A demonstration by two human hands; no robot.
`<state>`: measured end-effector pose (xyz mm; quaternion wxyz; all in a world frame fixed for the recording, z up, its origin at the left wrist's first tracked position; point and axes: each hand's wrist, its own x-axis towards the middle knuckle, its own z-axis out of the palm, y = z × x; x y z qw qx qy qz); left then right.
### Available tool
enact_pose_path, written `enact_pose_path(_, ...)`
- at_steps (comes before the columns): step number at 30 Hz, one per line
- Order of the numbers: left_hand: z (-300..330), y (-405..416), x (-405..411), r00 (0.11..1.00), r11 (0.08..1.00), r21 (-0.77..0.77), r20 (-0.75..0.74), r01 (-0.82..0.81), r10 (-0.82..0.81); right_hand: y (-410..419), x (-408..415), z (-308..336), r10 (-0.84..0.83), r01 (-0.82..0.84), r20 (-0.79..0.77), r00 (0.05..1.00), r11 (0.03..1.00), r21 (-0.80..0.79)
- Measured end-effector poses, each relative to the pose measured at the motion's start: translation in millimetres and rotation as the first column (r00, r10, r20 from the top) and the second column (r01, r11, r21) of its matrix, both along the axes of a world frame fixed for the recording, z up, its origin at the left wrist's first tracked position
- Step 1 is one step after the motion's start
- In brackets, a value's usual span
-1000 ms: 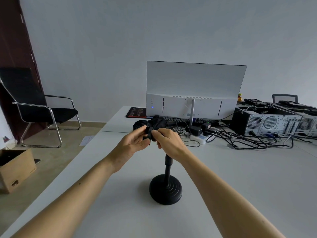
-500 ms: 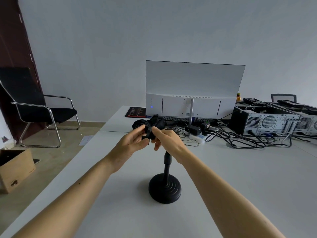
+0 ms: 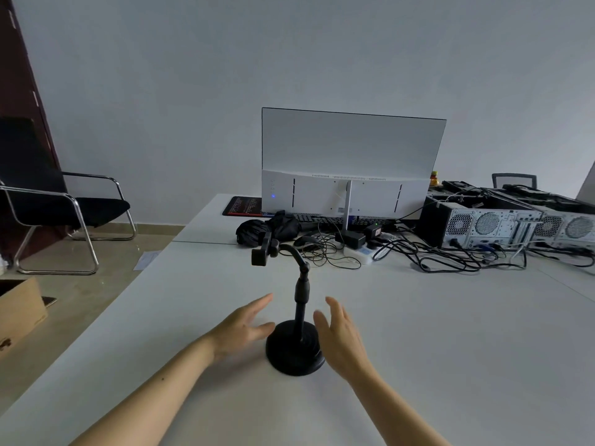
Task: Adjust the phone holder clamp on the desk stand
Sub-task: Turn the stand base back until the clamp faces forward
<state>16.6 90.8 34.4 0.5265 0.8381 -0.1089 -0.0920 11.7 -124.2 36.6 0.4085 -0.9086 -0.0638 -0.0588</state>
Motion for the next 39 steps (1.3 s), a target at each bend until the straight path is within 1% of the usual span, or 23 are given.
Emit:
enact_pose_path(3,-12.8,-11.6,3.2,0.999,0.994,0.111,0.047,0.01,-0.015,1.4,-9.6,-20.2,0.012,-0.022,-0.07,0.997,0.989,-0.147)
enact_pose_path(6,-19.0,-19.3,4.1,0.998,0.99,0.135,0.05,0.028,-0.035,8.0,-20.3,-34.4,0.021,-0.047,-0.099,0.995,0.964,-0.263)
enact_pose_path(11,-22.8,-24.9,5.8,0.991,0.962,0.266,0.099,0.059,-0.088,18.8,-30.9,-45.6,0.009,-0.041,-0.089,0.996,0.931,-0.364)
enact_pose_path(14,-26.1,-24.3,6.8,0.986,0.943,0.328,0.13,0.055,-0.103,17.2,-31.0,-47.5,0.031,-0.063,-0.084,0.996,0.907,-0.416)
enact_pose_path(18,-31.4,-24.3,3.5,0.98,0.915,0.401,0.165,0.035,-0.11,8.9,-25.0,-44.8,0.093,-0.133,-0.107,0.99,0.874,-0.468)
enact_pose_path(21,-38.3,-25.8,-2.5,0.98,0.897,0.442,0.17,0.016,-0.101,-2.9,-18.4,-40.4,0.183,-0.225,-0.132,0.974,0.835,-0.502)
enact_pose_path(25,-44.9,-36.2,-14.2,0.981,0.866,0.495,0.19,-0.071,-0.029,-20.7,-8.7,-34.9,0.318,-0.348,-0.149,0.936,0.783,-0.515)
enact_pose_path(29,-44.9,-51.7,-28.0,0.981,0.809,0.569,0.191,-0.146,0.043,-36.0,5.2,-29.0,0.427,-0.445,-0.168,0.888,0.712,-0.543)
enact_pose_path(32,-45.0,-63.3,-37.2,0.975,0.772,0.604,0.199,-0.2,0.097,-43.4,15.3,-25.8,0.47,-0.488,-0.193,0.861,0.66,-0.572)
enact_pose_path(35,-44.7,-69.6,-42.4,0.97,0.74,0.634,0.215,-0.224,0.109,-46.0,22.9,-22.5,0.504,-0.518,-0.206,0.839,0.62,-0.589)
enact_pose_path(39,-38.7,-65.6,-43.3,0.977,0.734,0.65,0.195,-0.198,0.092,-47.5,24.6,-21.8,0.508,-0.524,-0.207,0.836,0.627,-0.577)
